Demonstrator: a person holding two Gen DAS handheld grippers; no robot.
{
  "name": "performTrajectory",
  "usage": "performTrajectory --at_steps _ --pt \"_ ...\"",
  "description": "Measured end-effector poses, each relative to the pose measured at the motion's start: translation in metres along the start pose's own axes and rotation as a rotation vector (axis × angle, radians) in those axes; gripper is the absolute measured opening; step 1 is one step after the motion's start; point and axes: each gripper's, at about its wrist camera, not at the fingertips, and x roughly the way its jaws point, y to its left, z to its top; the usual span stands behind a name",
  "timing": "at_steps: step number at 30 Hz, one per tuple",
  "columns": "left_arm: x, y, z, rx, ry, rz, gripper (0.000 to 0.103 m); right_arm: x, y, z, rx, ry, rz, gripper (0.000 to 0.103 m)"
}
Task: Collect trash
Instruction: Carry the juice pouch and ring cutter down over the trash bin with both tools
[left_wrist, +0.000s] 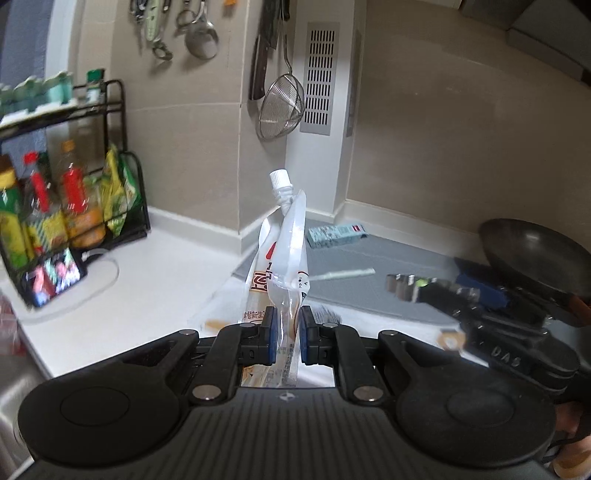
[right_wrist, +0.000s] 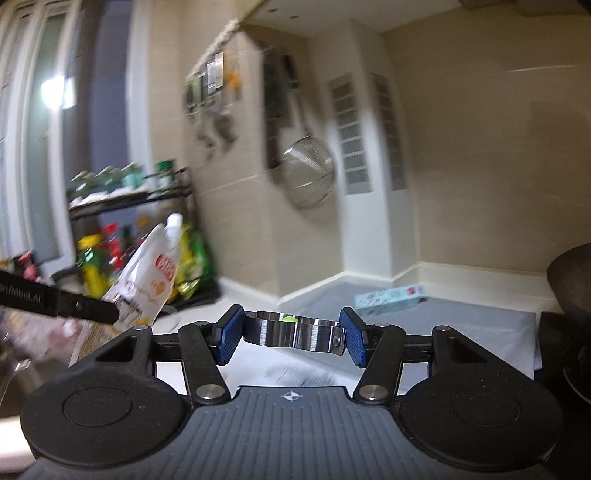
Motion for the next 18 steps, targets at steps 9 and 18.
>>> performTrajectory --at_steps 9,18 --pt "-0.029 0.021 -0.133 -0.115 0.128 0.083 0.013 -0.035 0.045 -0.069 -0.118 0.160 0.089 0.059" --pt "-0.011 0.026 -0.230 -0.194 0.262 0.130 0.013 -0.035 0.061 -0.138 -0.160 0.333 0.103 0.059"
